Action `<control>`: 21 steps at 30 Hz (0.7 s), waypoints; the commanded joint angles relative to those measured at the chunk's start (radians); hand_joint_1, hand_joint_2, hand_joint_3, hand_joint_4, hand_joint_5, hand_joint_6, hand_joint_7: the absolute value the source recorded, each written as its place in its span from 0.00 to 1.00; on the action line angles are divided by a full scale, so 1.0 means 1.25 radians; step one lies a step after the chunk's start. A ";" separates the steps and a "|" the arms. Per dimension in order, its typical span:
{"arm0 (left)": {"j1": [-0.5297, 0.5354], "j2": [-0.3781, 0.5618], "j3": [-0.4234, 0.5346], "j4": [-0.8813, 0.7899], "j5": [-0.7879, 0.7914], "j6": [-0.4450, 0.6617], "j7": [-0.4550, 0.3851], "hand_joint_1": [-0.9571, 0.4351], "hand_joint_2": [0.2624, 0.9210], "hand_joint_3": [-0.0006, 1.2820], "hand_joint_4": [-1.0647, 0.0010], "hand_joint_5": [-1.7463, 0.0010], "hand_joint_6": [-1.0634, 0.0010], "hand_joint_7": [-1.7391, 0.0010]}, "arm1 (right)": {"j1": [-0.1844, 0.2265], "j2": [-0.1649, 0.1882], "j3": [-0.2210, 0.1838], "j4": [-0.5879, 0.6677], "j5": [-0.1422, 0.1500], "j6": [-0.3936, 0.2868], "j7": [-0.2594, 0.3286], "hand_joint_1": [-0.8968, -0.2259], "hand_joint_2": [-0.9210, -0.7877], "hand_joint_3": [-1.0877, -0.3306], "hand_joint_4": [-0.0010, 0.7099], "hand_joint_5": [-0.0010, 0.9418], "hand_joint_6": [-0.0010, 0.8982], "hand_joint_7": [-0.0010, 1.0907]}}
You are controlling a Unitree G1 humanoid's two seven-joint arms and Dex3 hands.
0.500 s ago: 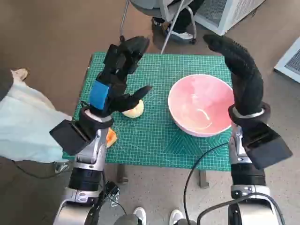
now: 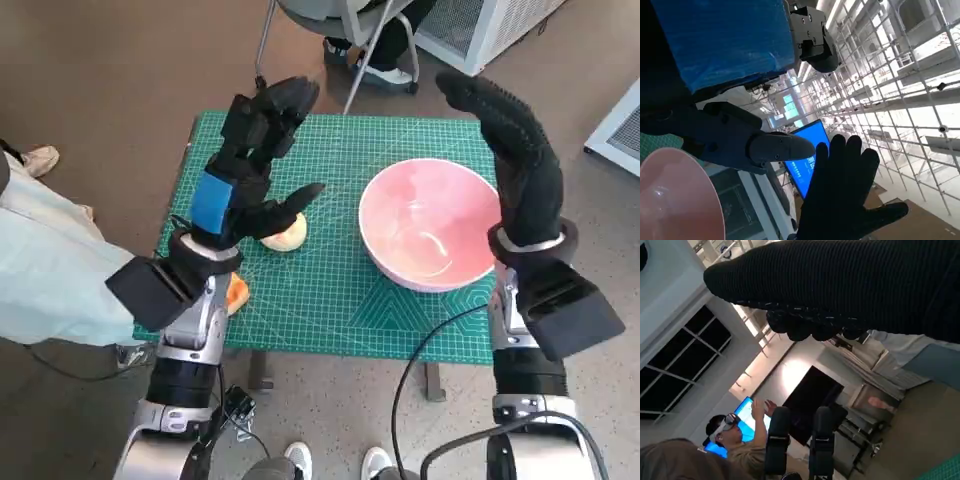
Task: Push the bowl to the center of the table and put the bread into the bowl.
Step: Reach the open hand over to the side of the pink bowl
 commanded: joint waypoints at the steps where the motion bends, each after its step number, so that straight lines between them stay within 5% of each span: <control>1: -0.009 0.005 0.004 -0.001 -0.009 0.001 -0.006 0.38 1.00 0.23 0.80 0.92 1.00 0.57 | 0.015 -0.005 -0.005 0.012 -0.005 0.003 -0.007 0.45 0.00 0.40 0.42 0.00 0.00 0.72; 12: -0.006 0.007 0.012 -0.004 -0.023 0.009 -0.010 0.38 1.00 0.23 0.81 0.92 1.00 0.57 | 0.013 -0.015 -0.015 0.038 0.004 -0.005 -0.001 0.44 0.00 0.40 0.42 0.00 0.00 0.72; 21: -0.001 0.007 0.023 0.003 -0.024 -0.001 -0.009 0.38 1.00 0.22 0.81 0.92 1.00 0.57 | -0.001 -0.074 -0.076 0.150 0.077 -0.032 0.054 0.45 0.00 0.40 0.41 0.00 0.00 0.72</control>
